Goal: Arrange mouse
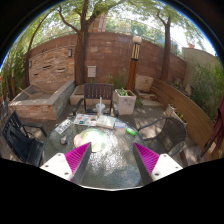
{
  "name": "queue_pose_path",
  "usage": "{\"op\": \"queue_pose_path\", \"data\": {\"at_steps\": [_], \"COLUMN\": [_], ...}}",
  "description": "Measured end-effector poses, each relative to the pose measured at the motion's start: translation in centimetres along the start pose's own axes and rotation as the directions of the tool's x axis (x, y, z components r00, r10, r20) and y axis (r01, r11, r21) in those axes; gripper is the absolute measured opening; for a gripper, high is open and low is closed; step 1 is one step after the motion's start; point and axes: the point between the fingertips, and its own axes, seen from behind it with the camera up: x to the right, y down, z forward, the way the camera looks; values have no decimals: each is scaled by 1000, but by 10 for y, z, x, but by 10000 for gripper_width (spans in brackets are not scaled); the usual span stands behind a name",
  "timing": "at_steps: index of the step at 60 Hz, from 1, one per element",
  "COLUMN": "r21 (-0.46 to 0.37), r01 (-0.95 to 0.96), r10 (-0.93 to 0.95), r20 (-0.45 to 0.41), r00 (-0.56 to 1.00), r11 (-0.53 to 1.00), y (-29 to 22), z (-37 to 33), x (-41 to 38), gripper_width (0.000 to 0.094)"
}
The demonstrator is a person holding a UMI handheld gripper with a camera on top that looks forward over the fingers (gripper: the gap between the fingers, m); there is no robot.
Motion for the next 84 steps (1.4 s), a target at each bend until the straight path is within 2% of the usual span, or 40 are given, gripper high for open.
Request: {"op": "queue_pose_path", "data": {"at_steps": [10, 22, 30, 35, 47, 54, 61, 65, 72, 77, 84], "r21": [-53, -152, -250, -274, -207, -163, -133, -144, -163, -165, -144], "r01": [-23, 39, 75, 76, 52, 38, 49, 50, 64, 67, 96], "r10": [23, -40, -56, -38, 2, 7, -15, -13, -24, -29, -60], "r20": [-5, -3, 82, 142, 250, 269, 246, 245, 236, 224, 237], "r00": [1000, 999, 995, 989, 968, 963, 969, 969, 972, 974, 970], "r11": [998, 988, 965, 959, 977, 986, 990, 988, 985, 984, 985], "y": [22, 112, 184, 203, 177, 149, 130, 129, 134, 136, 134], "z": [3, 62, 87, 106, 185, 247, 308, 336, 366, 376, 378], "x": [3, 11, -47, -100, -237, -299, -335, -350, -362, -364, -366], "gripper_width": [859, 857, 854, 854, 855, 854, 844, 811, 697, 559, 492]}}
